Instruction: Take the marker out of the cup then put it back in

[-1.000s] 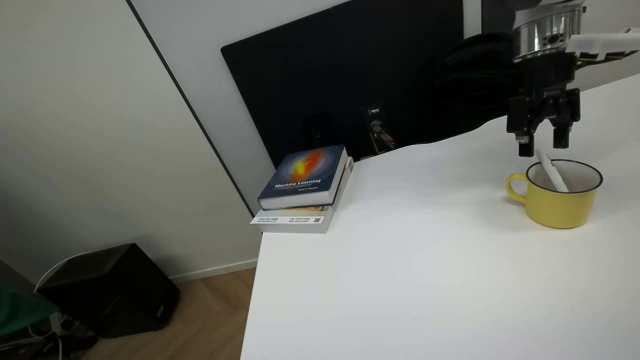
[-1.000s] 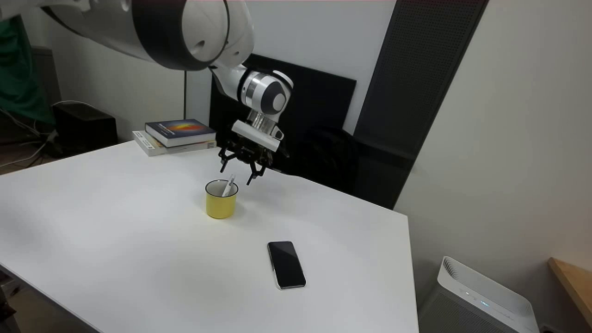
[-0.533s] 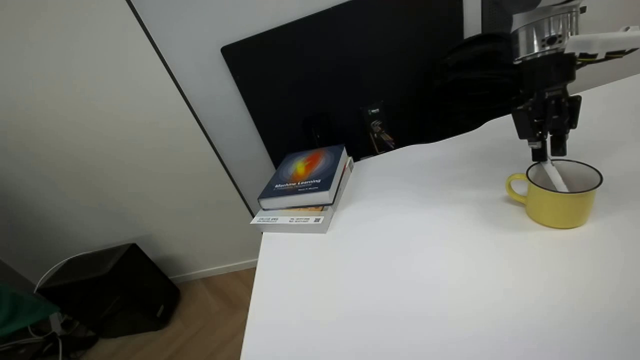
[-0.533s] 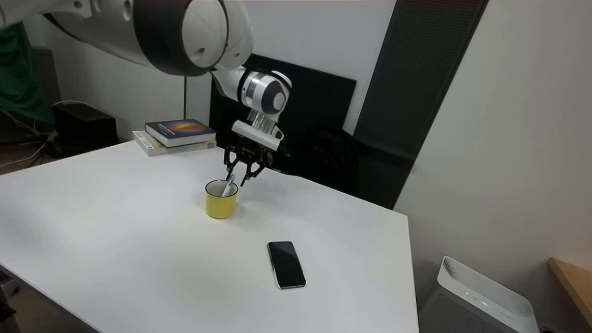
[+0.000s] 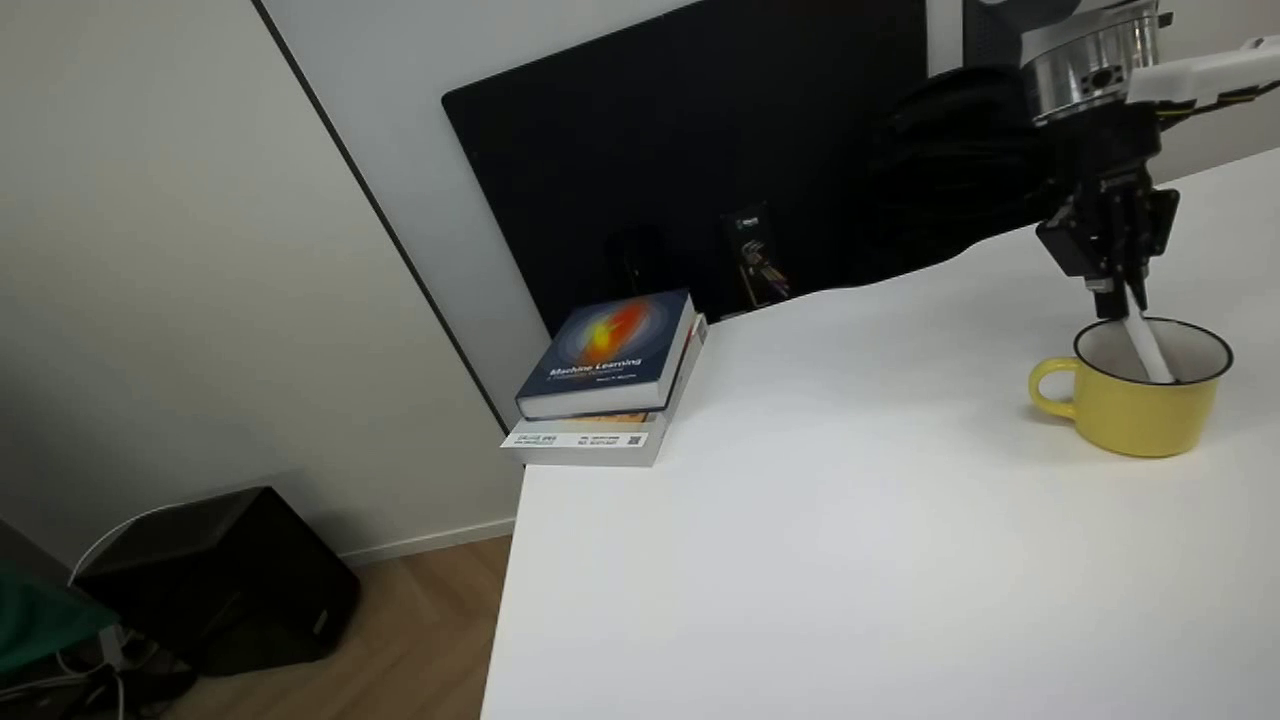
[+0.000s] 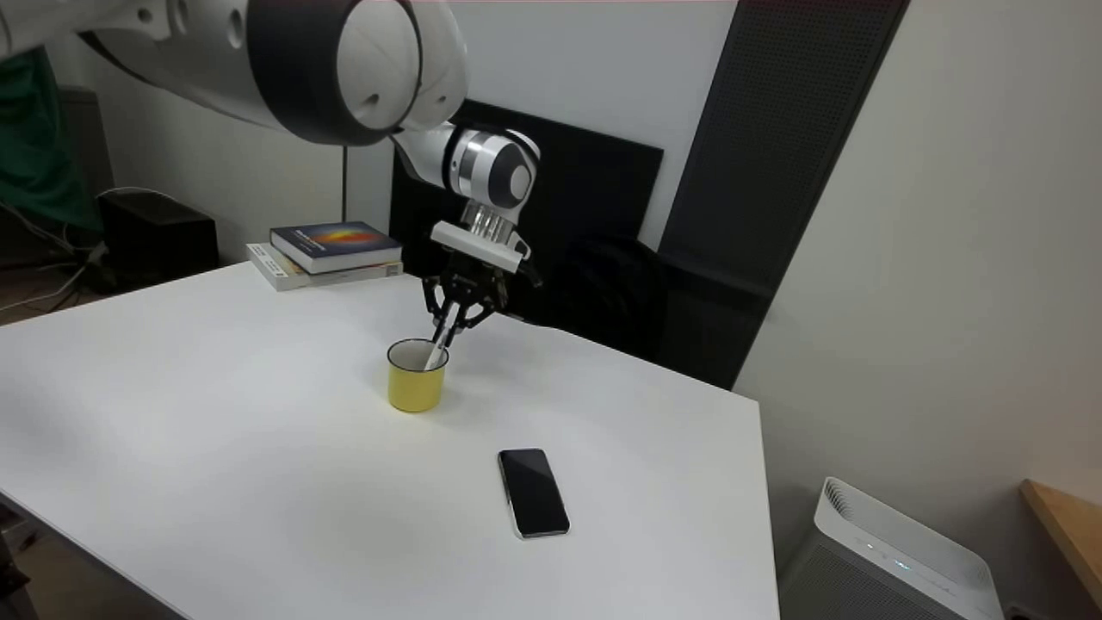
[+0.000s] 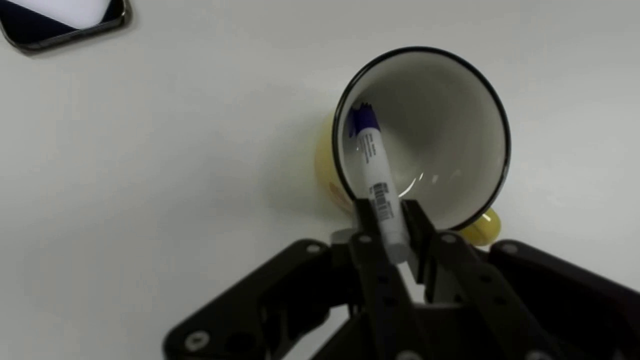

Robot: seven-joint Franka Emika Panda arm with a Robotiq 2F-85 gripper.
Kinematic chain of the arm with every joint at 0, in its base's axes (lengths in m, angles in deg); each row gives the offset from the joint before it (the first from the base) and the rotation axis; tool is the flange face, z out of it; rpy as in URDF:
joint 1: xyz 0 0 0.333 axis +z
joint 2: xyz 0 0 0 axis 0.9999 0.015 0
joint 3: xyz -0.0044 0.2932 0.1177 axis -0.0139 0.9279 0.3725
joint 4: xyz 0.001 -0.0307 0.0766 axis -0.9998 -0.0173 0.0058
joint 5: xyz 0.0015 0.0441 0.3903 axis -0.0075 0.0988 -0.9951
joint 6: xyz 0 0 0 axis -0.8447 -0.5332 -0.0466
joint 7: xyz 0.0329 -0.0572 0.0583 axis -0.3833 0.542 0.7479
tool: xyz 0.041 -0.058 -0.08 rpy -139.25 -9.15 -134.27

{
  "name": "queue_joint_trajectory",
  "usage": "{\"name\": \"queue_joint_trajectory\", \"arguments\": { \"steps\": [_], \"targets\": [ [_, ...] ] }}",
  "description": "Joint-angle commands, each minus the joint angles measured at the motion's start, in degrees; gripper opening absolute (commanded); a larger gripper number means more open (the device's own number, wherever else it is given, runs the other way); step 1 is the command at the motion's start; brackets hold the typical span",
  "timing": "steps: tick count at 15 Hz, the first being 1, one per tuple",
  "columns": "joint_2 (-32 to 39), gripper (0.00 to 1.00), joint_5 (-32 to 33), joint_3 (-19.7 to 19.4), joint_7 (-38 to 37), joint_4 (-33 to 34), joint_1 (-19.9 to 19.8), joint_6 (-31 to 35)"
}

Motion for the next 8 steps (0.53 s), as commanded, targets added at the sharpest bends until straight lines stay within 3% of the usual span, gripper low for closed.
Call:
{"name": "queue_joint_trajectory", "arguments": {
  "steps": [1, 8],
  "targets": [
    [1.41, 0.04, 1.57, -0.95, -3.69, 4.65, 1.38, -3.1],
    [-4.44, 0.04, 0.98, -1.13, -6.01, 5.05, 1.82, -7.4]
  ]
}}
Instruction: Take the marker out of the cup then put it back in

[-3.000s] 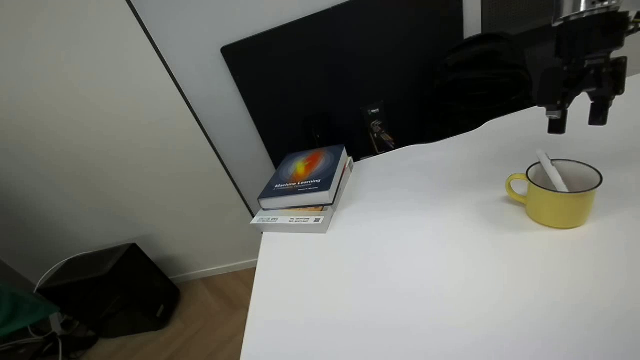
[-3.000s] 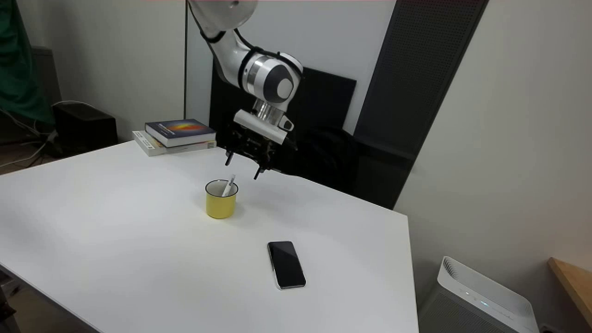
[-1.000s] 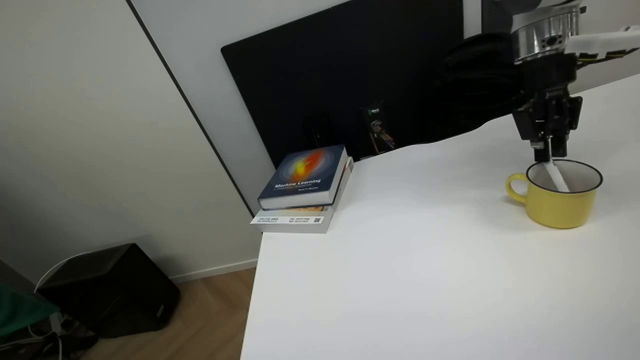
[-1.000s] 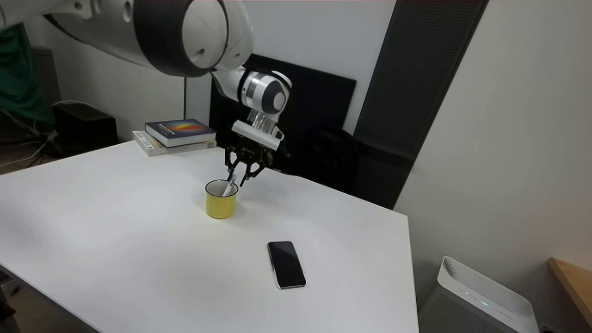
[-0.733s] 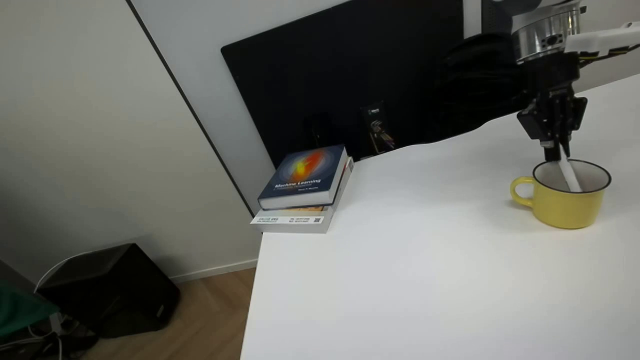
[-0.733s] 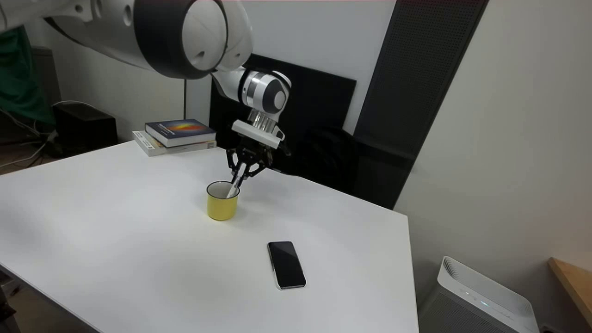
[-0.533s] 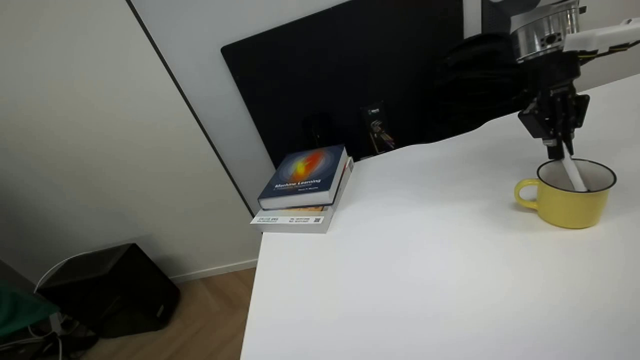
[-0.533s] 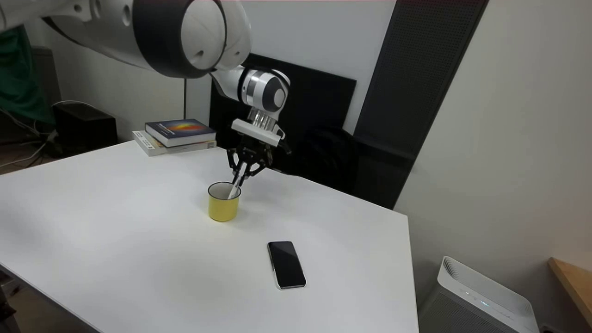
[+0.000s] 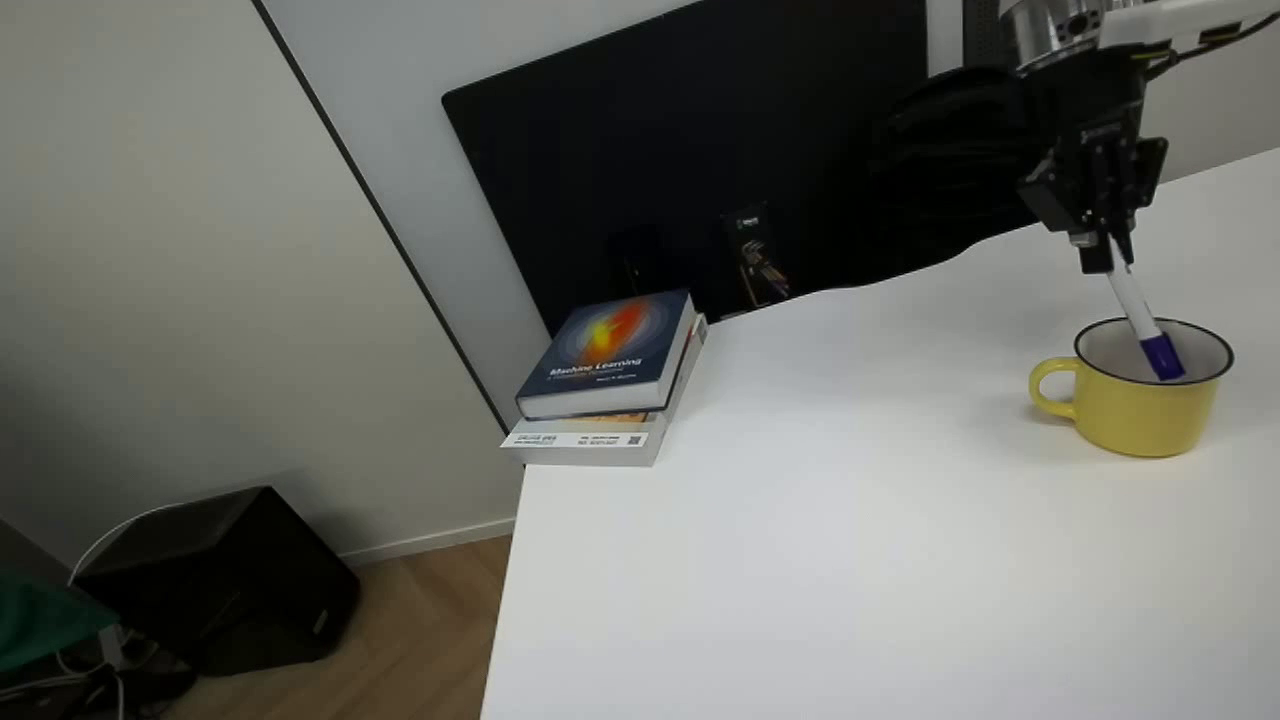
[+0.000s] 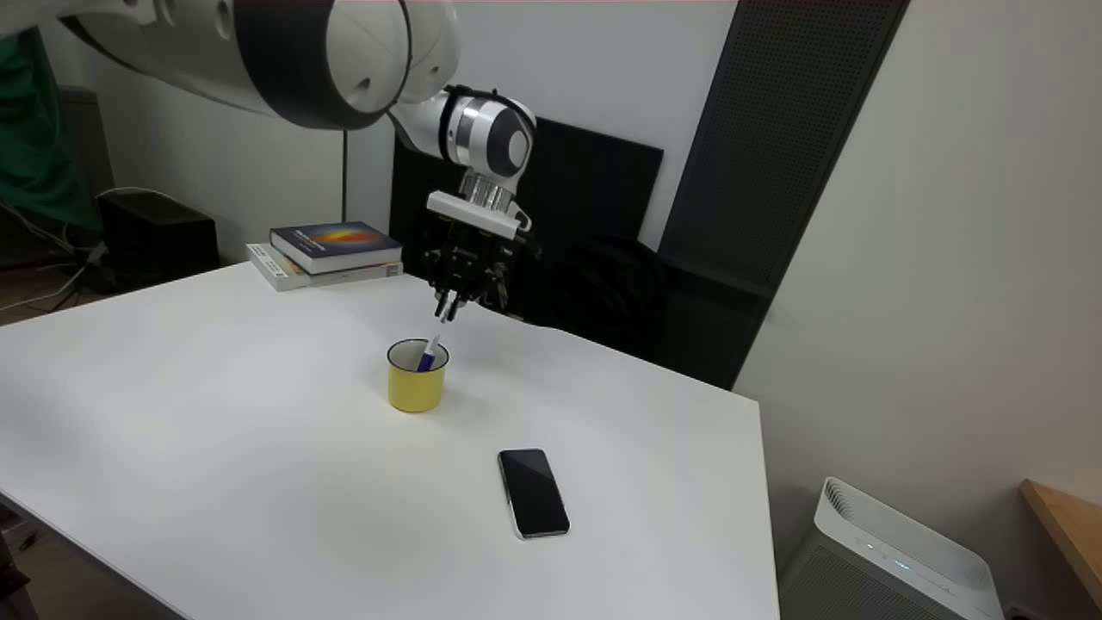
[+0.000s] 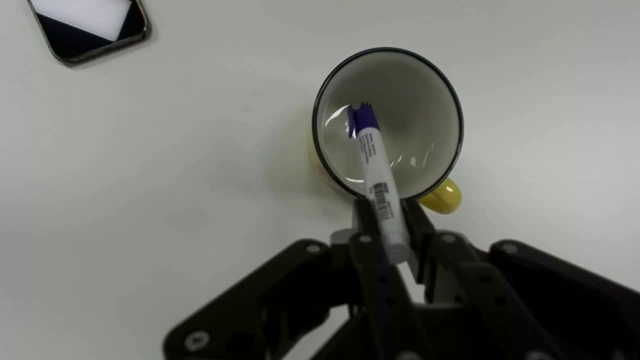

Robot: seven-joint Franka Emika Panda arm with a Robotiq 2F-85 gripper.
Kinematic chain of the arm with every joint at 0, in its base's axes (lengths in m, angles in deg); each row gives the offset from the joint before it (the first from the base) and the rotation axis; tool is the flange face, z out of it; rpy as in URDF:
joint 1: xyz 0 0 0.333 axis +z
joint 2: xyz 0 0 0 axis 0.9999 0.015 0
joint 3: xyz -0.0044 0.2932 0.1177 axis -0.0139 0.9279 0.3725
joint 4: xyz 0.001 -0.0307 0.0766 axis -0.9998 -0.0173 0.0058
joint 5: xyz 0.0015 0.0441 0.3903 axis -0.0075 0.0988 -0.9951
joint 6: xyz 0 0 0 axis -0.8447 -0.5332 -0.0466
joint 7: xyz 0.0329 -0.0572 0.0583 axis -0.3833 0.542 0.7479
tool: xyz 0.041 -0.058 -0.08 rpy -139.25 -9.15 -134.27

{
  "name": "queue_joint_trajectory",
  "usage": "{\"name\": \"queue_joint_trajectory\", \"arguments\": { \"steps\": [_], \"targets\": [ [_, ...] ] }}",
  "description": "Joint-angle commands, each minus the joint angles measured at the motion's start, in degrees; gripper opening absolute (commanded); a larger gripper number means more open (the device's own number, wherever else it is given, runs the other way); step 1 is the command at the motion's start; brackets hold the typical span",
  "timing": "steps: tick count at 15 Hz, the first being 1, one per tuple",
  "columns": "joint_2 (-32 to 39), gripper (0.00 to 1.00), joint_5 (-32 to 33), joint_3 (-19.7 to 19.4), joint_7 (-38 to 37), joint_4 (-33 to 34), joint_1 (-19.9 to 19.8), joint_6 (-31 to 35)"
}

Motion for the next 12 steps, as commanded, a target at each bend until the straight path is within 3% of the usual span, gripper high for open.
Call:
{"name": "queue_joint_trajectory", "arguments": {
  "steps": [1, 5, 12],
  "targets": [
    [-3.87, 0.04, 0.02, -0.61, -2.65, 0.83, 0.18, -3.57],
    [-10.61, 0.04, -0.16, -0.51, -2.21, -3.59, -0.41, -5.86],
    [-25.53, 0.04, -1.77, -0.39, -2.52, -23.14, -2.48, -0.89]
  ]
}}
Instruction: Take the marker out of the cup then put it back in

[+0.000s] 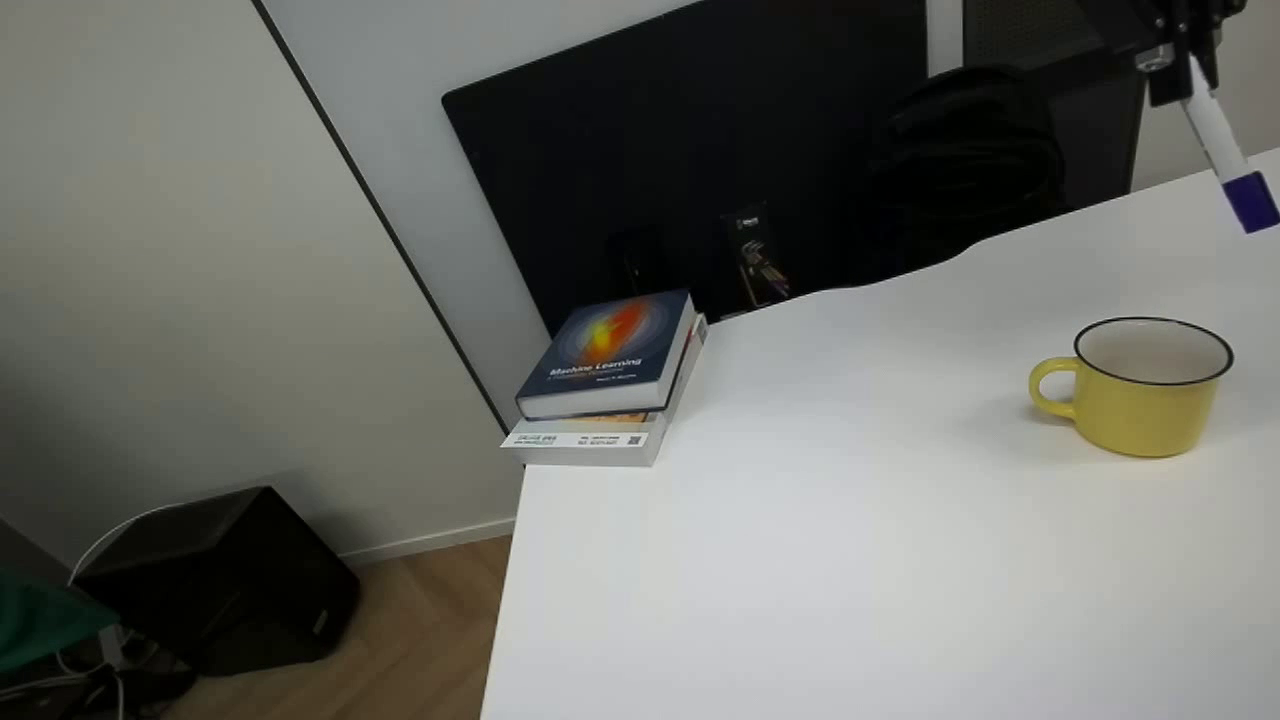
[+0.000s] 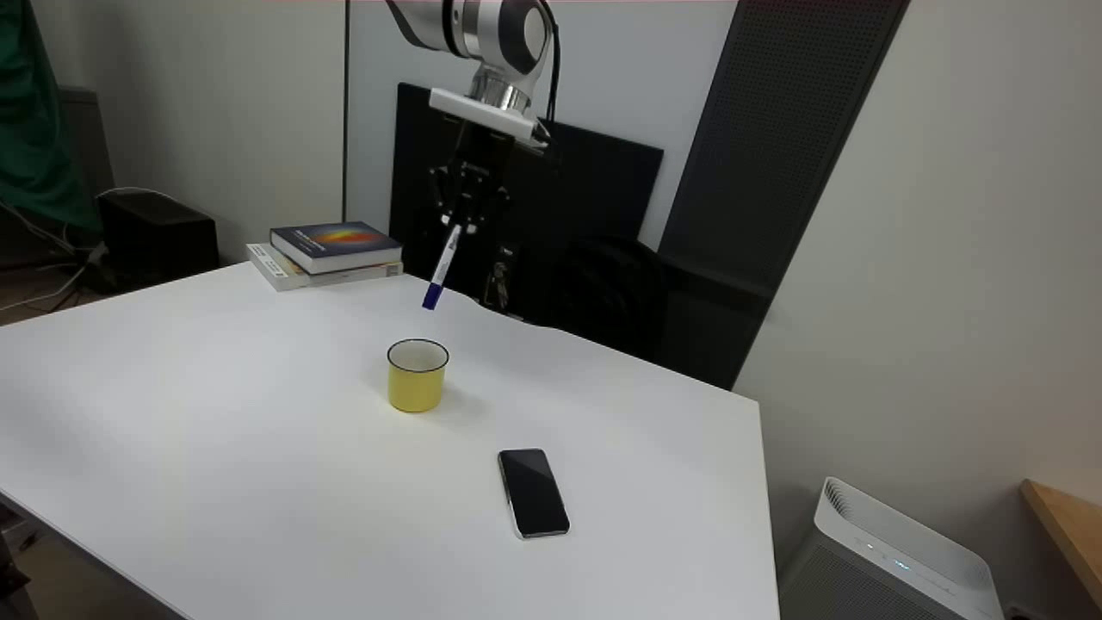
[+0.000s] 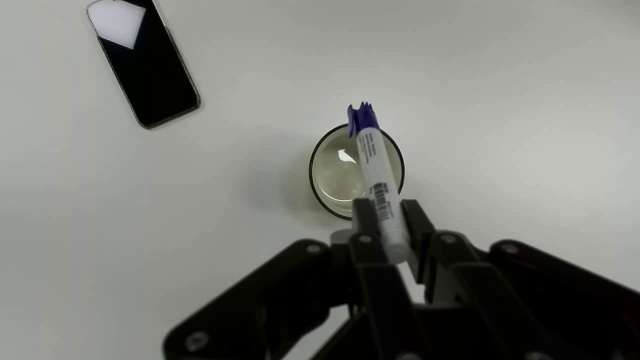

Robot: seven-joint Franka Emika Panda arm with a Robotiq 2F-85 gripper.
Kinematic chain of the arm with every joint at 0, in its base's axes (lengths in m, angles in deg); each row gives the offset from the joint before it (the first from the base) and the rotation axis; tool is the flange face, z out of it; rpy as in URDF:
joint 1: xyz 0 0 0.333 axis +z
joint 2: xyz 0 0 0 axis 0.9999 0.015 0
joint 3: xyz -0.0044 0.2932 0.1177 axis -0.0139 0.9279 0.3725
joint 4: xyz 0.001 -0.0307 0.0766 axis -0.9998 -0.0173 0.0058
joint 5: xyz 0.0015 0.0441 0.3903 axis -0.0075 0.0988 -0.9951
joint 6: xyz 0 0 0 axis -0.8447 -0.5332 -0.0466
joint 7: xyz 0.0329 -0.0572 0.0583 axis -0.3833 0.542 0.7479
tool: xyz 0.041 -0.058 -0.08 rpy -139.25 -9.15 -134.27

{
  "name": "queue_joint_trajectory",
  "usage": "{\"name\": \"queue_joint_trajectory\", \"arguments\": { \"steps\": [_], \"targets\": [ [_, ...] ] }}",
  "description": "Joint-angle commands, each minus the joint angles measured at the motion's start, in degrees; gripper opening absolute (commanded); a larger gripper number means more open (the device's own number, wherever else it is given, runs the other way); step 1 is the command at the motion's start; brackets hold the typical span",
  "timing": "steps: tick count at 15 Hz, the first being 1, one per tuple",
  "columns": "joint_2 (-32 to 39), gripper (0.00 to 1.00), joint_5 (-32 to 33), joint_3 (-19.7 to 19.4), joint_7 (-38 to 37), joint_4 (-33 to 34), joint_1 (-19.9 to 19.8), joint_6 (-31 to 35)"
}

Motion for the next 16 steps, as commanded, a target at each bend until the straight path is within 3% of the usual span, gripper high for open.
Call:
{"name": "queue_joint_trajectory", "arguments": {
  "steps": [1, 11, 16],
  "targets": [
    [-8.8, 0.04, -2.23, -0.14, -1.94, -13.76, -1.9, 4.16],
    [-16.32, 0.04, -9.4, -4.84, -3.4, -43.52, -9.02, 17.74],
    [-13.99, 0.04, -9.87, -6.39, -4.57, -51.24, -10.64, 23.81]
  ]
}}
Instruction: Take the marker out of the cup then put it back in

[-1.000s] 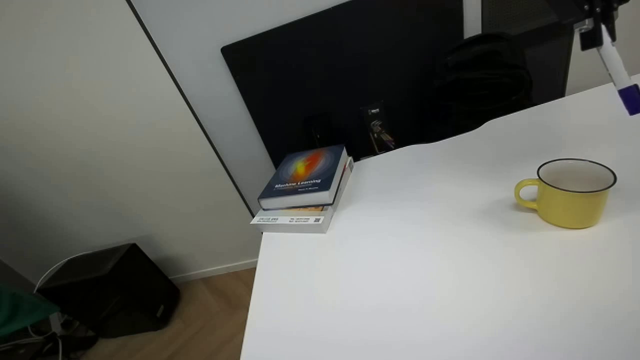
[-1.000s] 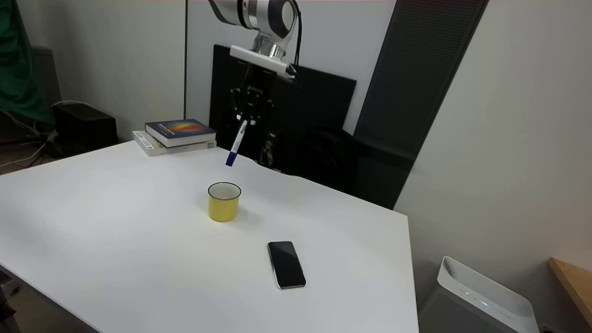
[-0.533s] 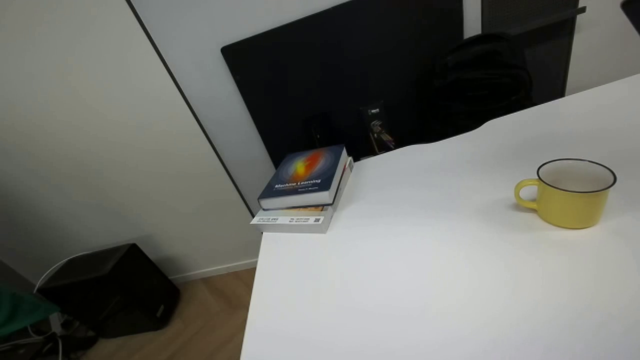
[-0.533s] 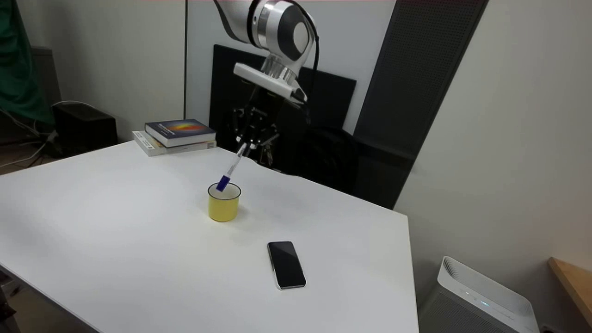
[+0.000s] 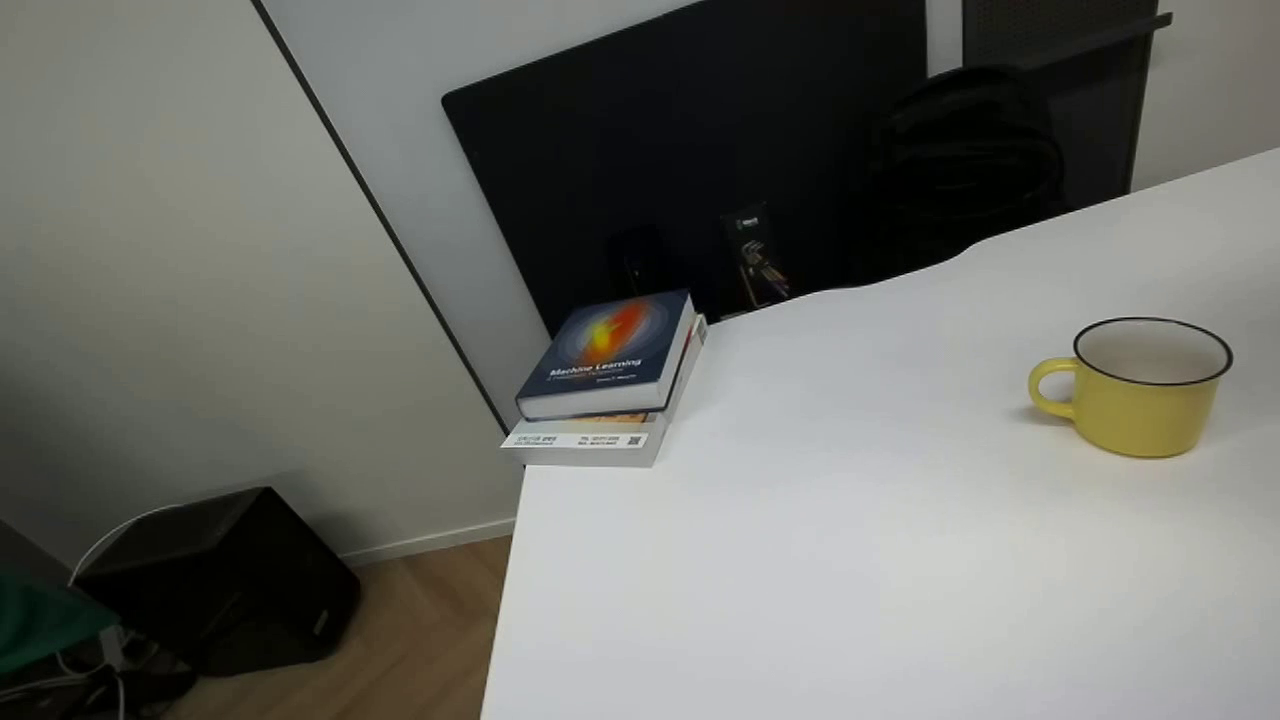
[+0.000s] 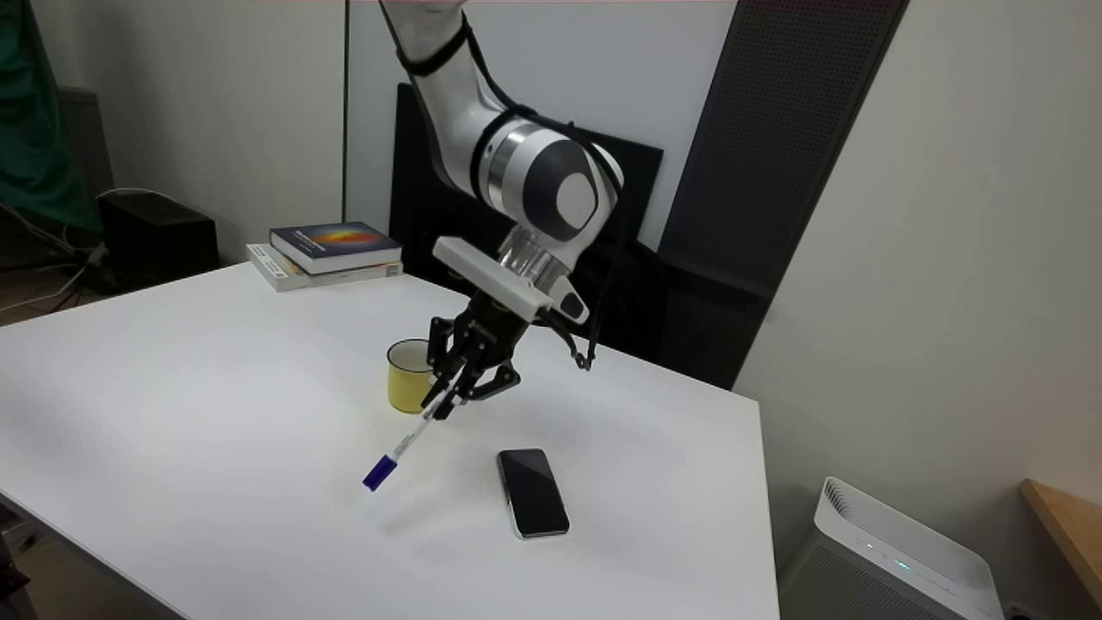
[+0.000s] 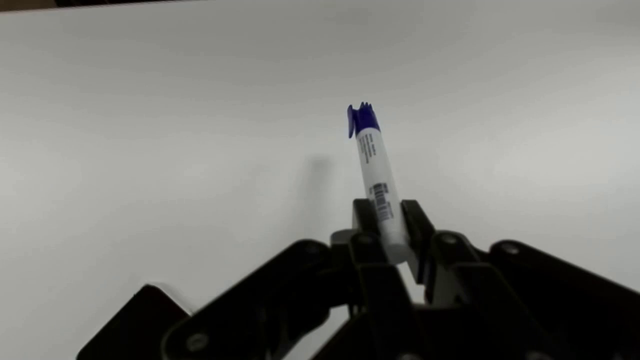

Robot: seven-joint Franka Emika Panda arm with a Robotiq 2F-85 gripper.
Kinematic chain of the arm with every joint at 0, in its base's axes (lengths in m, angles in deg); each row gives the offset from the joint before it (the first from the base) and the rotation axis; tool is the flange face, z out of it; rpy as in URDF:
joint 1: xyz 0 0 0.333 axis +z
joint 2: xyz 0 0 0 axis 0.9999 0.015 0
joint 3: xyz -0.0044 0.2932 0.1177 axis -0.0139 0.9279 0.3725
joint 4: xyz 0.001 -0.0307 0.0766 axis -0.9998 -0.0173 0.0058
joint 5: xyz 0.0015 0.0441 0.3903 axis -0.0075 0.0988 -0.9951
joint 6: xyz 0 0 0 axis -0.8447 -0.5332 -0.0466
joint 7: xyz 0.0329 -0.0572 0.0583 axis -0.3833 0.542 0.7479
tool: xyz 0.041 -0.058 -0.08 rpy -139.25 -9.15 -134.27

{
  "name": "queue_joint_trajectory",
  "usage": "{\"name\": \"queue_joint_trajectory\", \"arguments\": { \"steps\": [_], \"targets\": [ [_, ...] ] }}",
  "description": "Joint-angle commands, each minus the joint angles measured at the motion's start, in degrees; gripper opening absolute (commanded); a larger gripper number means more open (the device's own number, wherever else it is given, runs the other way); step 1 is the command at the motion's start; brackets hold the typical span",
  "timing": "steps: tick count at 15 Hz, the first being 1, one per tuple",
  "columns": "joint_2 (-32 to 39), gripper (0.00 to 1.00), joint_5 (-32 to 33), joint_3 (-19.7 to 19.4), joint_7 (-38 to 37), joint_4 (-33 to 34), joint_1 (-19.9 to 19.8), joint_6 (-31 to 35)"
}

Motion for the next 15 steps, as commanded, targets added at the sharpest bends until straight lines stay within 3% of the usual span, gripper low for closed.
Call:
{"name": "queue_joint_trajectory", "arguments": {
  "steps": [1, 6, 7, 9, 15],
  "targets": [
    [-1.09, 0.04, -1.22, -0.92, -3.0, -7.11, -0.27, 5.02],
    [0.43, 0.04, -0.64, -1.33, -4.71, -8.87, -0.5, 7.7],
    [0.51, 0.43, -0.37, -1.42, -5.1, -8.99, -0.38, 8.01],
    [0.4, 0.48, 0.08, -1.46, -5.71, -9.23, -0.17, 8.66],
    [-3.17, 0.9, 3.73, -2.22, -10.52, -13.42, 2.38, 11.96]
  ]
}}
